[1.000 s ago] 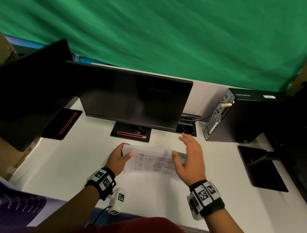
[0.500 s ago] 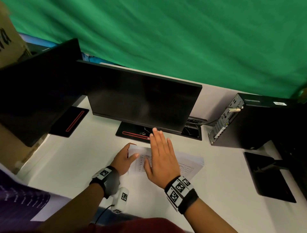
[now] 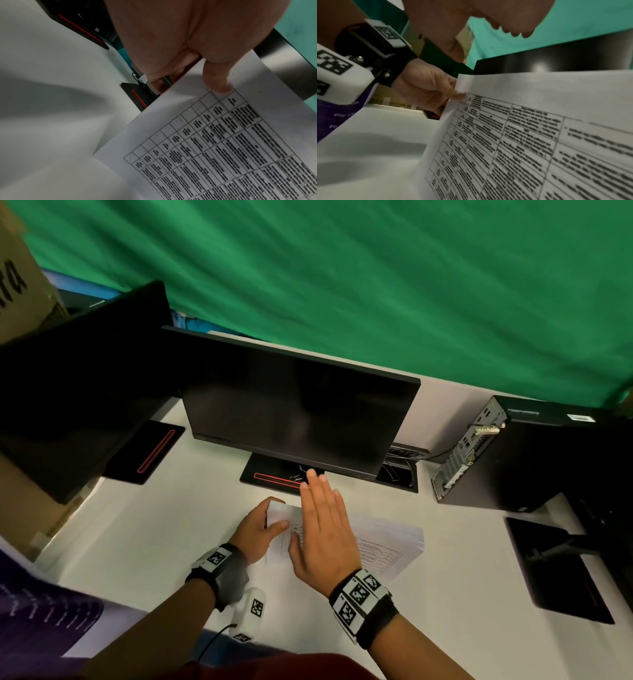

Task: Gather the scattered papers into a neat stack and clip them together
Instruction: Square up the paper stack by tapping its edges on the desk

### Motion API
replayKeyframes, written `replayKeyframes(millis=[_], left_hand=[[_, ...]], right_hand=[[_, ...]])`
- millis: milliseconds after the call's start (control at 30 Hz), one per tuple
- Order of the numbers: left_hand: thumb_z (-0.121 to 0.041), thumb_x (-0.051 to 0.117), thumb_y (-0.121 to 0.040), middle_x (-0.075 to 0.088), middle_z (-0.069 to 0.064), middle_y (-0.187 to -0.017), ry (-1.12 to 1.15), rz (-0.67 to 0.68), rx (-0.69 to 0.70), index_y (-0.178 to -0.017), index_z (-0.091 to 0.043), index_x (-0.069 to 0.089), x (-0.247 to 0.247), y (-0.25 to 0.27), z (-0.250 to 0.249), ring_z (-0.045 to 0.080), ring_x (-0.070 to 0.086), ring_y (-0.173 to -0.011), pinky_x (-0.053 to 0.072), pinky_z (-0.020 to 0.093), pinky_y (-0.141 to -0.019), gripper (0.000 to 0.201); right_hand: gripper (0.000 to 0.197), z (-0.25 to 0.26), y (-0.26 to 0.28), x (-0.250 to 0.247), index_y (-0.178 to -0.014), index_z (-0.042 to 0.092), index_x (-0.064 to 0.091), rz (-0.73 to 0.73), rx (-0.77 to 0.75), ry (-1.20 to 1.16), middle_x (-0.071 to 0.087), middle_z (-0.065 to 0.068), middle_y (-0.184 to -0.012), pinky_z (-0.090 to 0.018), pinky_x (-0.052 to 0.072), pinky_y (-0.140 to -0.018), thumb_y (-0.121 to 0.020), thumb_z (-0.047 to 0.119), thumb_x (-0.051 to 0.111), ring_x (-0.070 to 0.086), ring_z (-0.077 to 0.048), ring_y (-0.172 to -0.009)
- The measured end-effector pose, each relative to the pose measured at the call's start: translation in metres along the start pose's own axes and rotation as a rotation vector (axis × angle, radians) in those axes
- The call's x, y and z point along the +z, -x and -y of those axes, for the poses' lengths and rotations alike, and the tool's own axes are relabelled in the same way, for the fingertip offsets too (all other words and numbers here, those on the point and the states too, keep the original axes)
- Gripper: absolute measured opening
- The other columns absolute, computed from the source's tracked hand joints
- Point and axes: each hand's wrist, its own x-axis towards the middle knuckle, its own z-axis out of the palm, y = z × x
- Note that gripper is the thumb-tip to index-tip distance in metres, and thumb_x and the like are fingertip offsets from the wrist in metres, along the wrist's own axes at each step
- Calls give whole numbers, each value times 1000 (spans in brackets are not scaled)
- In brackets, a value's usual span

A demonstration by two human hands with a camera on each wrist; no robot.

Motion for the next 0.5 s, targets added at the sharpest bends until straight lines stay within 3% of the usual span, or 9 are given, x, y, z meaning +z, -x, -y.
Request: replayKeyframes(millis=[100,133,233,267,367,400,500], left_hand=[[-24,62,-92,67,-4,-110,37,-1,29,-116,-21,57,-1,-2,1,14,63,-103,49,31,-94,25],[-24,63,-92,67,-4,-110,47,0,28,-116,-22,58,-1,-2,1,13,63,-103,49,32,-95,24],[-19,63,-90,69,-5,-106,65,5,-2,-110,-24,59,-3,-1,2,14,64,-100,50,36,-93,21],[-18,62,-90,69,-5,-106,73,6,-4,-109,-24,59,-3,-1,3,14,64,-100,50,36,-93,20],[-17,62,-91,69,-5,-112,80,0,13,-117,-22,60,-2,1,1,10,64,-105,50,30,-93,26],[-15,61,-92,70,-5,-110,84,-3,16,-115,-21,61,-1,1,0,8,65,-102,50,26,-90,24],[-5,51,-95,71,-1,-95,152,-3,-19,-98,-15,63,0,1,-4,6,65,-86,50,24,-79,16]], right_hand=[[88,2,-7,3,-158,11,2,213,-102,124,-19,-8,-161,-51,8,-123,-91,32,56,-8,-29,-153],[88,1,-11,2,-158,12,0,247,-108,136,-23,-6,-159,-50,5,-123,-92,32,55,-8,-29,-153],[81,5,-15,-4,-158,10,8,80,-78,-14,-4,-9,-166,-47,6,-123,-92,31,51,-2,-26,-154],[82,7,-16,-5,-158,10,7,85,-88,-23,-2,-9,-167,-46,5,-123,-92,31,51,-3,-25,-154],[93,9,-20,-2,-158,11,0,298,-155,134,-7,-10,-166,-48,3,-123,-88,32,58,-6,-27,-153],[92,9,-24,-2,-158,10,1,309,-160,141,-5,-11,-166,-47,3,-124,-88,32,58,-4,-27,-154],[84,11,-29,-6,-158,8,5,125,-119,-15,-1,-10,-167,-43,3,-124,-90,28,52,-3,-25,-154]])
